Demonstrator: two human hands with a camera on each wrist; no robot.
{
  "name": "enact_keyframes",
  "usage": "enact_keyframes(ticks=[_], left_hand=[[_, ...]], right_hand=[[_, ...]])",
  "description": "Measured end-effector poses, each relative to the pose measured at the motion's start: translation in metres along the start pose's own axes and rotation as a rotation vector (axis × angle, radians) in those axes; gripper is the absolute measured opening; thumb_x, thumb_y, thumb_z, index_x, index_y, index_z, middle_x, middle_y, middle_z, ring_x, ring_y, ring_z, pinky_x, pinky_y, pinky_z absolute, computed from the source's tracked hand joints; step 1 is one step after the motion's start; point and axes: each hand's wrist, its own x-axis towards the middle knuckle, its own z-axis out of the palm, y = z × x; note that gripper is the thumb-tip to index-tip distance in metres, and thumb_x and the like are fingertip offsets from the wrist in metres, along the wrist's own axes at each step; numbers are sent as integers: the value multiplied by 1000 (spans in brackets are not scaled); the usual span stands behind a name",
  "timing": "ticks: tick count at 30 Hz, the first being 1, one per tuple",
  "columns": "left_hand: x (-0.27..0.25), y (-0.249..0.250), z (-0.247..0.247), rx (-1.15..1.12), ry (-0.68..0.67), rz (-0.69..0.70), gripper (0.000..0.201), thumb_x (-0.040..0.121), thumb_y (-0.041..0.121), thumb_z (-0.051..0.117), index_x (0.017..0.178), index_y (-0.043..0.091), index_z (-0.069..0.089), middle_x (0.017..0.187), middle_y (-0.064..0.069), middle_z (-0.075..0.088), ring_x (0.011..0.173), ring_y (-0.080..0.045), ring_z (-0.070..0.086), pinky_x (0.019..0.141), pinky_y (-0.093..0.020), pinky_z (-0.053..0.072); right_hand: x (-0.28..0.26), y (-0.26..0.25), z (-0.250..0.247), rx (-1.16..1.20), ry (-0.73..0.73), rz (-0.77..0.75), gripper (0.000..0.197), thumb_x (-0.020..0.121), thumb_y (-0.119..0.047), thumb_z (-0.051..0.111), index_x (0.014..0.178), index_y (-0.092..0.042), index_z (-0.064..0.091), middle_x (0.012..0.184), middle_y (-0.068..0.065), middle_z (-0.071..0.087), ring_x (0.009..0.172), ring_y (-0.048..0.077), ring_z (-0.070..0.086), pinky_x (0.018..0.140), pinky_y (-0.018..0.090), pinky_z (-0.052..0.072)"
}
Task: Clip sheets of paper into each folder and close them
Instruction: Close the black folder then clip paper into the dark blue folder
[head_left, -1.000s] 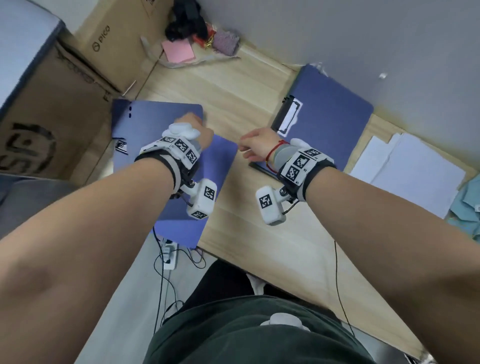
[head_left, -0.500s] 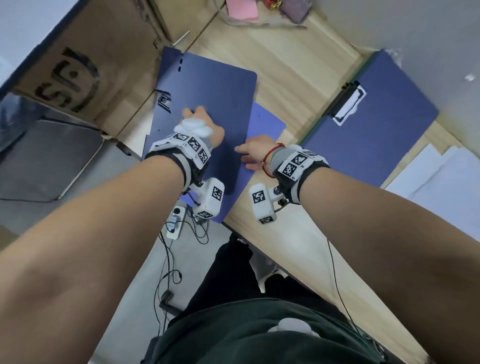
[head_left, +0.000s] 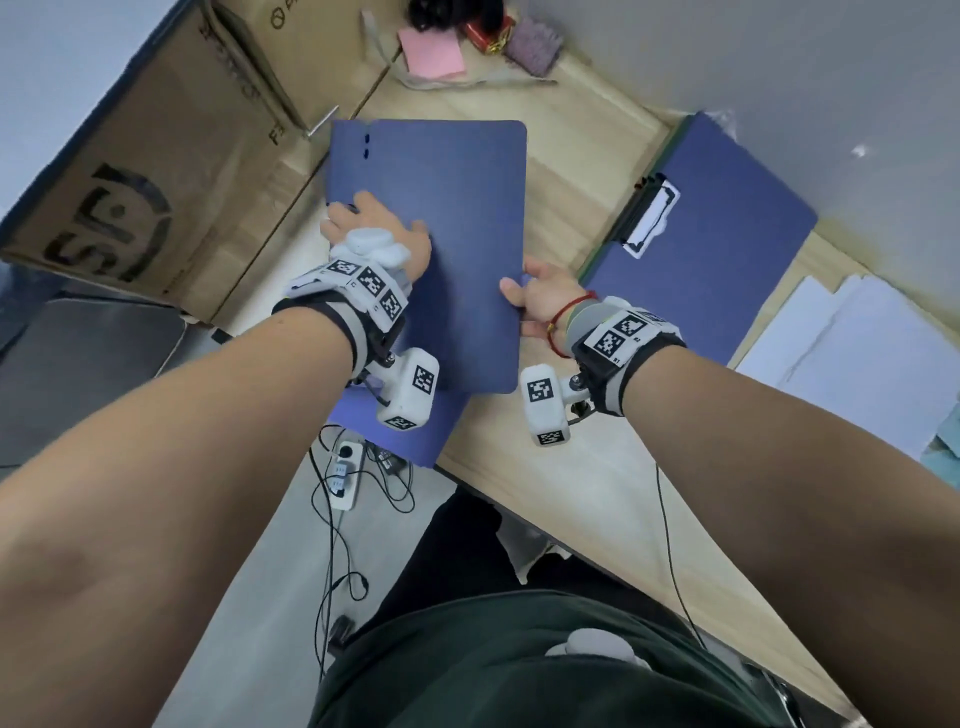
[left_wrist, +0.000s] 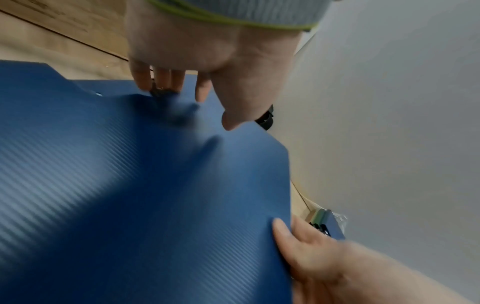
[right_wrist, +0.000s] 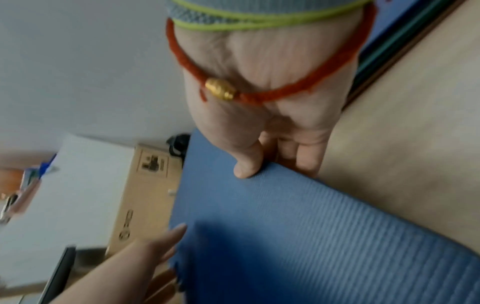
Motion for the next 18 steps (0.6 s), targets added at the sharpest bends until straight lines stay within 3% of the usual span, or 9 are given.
enact_keyframes(ticks=[4, 5, 7, 9, 10, 12, 14, 16, 18], left_hand=[[-6, 39, 1, -76, 127, 1, 56, 87, 37, 61, 132, 9, 42, 136, -12, 44, 127, -29, 42, 102, -38, 34], [-6, 48, 5, -88, 85, 23, 55, 89, 37, 58, 133, 7, 42, 136, -15, 47, 127, -32, 45, 104, -39, 35], [-11, 69, 14, -83, -138, 144, 51, 97, 38, 47, 134, 2, 47, 135, -19, 52, 126, -37, 50, 104, -41, 39], [-20, 91, 28, -78, -357, 219, 56, 100, 44, 37, 128, 0, 56, 130, -20, 60, 121, -38, 56, 101, -41, 44], [-25, 104, 37, -58, -405, 219, 63, 98, 52, 34, 125, 0, 59, 125, -20, 63, 116, -39, 59, 101, -43, 46], [-34, 130, 63, 43, -411, 232, 81, 94, 65, 27, 127, -3, 56, 123, -23, 63, 114, -41, 59, 103, -51, 44], [-46, 150, 90, 125, -423, 295, 89, 87, 72, 22, 133, 1, 51, 119, -23, 63, 106, -43, 62, 99, -54, 46], [-74, 163, 106, 111, -446, 365, 91, 75, 77, 21, 121, 6, 56, 104, -18, 66, 89, -39, 68, 89, -51, 53], [-96, 170, 119, 137, -452, 419, 89, 70, 75, 22, 117, 9, 58, 98, -16, 68, 84, -37, 69, 86, -48, 55]], right_hand=[[-23, 5, -71, 145, 101, -30, 27, 99, -9, 51, 123, -20, 59, 115, 5, 69, 105, 25, 67, 93, 48, 54], [-31, 8, -88, 192, 127, -41, 27, 99, -8, 51, 123, -19, 58, 112, 5, 69, 103, 25, 67, 89, 44, 56], [-50, 14, -120, 232, 191, -55, 21, 100, -6, 50, 113, -22, 54, 97, -3, 68, 95, 22, 64, 85, 40, 56], [-66, 25, -149, 237, 265, -49, 21, 100, -7, 51, 106, -27, 48, 90, -9, 64, 94, 21, 61, 90, 43, 52], [-73, 33, -164, 238, 284, -52, 19, 99, -8, 52, 105, -26, 50, 92, -7, 65, 94, 21, 62, 92, 45, 52], [-86, 52, -191, 220, 318, -54, 21, 99, -10, 53, 112, -26, 57, 102, 0, 68, 91, 22, 65, 90, 44, 54], [-101, 72, -214, 210, 366, -51, 29, 99, -11, 52, 124, -25, 57, 107, 3, 68, 88, 20, 65, 81, 36, 56], [-117, 93, -236, 217, 419, -38, 33, 99, -11, 51, 130, -23, 55, 107, 5, 68, 87, 20, 65, 73, 28, 56], [-127, 114, -250, 235, 467, -16, 34, 98, -10, 51, 129, -22, 56, 104, 5, 68, 86, 20, 64, 69, 26, 55]])
